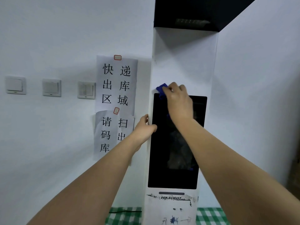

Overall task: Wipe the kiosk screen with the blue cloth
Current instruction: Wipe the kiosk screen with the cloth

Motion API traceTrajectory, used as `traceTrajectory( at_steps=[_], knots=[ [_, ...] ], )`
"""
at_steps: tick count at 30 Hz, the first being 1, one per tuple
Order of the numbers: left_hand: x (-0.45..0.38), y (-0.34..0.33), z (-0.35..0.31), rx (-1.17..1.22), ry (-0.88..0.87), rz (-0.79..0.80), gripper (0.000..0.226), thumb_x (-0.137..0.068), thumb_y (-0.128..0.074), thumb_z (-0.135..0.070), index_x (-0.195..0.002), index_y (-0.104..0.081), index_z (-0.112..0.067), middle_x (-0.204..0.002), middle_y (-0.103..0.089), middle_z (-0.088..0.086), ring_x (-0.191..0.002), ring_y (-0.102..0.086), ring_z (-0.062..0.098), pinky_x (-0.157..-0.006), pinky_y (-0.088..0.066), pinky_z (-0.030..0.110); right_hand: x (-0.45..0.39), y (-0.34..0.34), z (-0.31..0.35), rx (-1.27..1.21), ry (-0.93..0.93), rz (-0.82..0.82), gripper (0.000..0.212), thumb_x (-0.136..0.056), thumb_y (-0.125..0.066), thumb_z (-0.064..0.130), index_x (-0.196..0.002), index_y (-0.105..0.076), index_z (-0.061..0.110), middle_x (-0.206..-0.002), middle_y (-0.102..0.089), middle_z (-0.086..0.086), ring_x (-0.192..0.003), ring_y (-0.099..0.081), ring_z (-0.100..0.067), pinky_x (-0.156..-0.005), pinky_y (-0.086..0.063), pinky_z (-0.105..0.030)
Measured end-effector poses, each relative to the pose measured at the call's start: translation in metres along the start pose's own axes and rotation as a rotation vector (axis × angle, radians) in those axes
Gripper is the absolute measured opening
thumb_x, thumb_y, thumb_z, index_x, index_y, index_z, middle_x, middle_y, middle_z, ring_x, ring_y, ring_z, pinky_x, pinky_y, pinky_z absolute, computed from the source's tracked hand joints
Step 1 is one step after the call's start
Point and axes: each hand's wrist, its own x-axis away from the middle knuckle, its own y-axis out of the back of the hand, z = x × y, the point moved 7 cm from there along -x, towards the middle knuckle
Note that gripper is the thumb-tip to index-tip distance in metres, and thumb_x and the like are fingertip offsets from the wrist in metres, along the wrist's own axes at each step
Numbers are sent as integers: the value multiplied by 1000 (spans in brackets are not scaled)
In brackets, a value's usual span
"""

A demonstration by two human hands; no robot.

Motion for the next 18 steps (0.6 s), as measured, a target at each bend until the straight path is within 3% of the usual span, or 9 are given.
traceTrajectory(
  at_steps=[3, 6, 9, 12, 14, 18],
  knots=[
    [1, 0, -5, 14, 8, -4, 69, -88, -46, -2, -151, -20, -14, -142, -44, 3, -113, -47, 16, -87, -34, 25, 11, -11, 30, 0, 165, 89, 39, -52, -78, -6, -88, -68, 3, -88, -62, -10, -75, -58, -30, -38, -28, -23],
    [0, 0, -9, 4, 21, 14, 70, -87, -47, -2, -150, -20, -13, -132, -48, 4, -107, -47, 15, -84, -34, 27, 14, -7, 27, 29, 298, 105, 39, -52, -78, -8, -88, -69, 4, -84, -63, -9, -73, -58, -29, -38, -30, -23],
    [0, 1, -12, 5, 24, 4, 77, -89, -47, -2, -153, -8, -17, -138, -43, 8, -110, -45, 17, -90, -35, 27, 7, -7, 5, 38, 179, 84, 40, -55, -77, -11, -92, -68, 1, -87, -62, -12, -74, -56, -32, -40, -29, -22],
    [-1, 1, -16, 12, 18, 10, 85, -87, -47, -3, -154, 0, -25, -128, -49, 7, -108, -45, 18, -97, -37, 31, 11, -10, 4, -21, 27, 37, 44, -57, -76, -12, -98, -68, 1, -92, -62, -13, -77, -56, -34, -41, -30, -23],
    [-2, 2, -19, 11, 16, -1, 86, -85, -47, -3, -153, -2, -30, -128, -52, 7, -101, -46, 17, -87, -40, 27, 18, -14, 15, -64, 53, 73, 43, -58, -75, -11, -99, -67, 1, -94, -62, -13, -79, -57, -33, -41, -31, -24],
    [-1, 1, -24, -20, -5, -9, 80, -84, -43, 1, -151, -13, -32, -98, -56, 4, -78, -45, 9, -62, -37, 21, 27, -14, 24, -25, 309, 136, 39, -59, -75, -6, -97, -68, 3, -91, -63, -10, -77, -57, -31, -39, -30, -23]
  ],
)
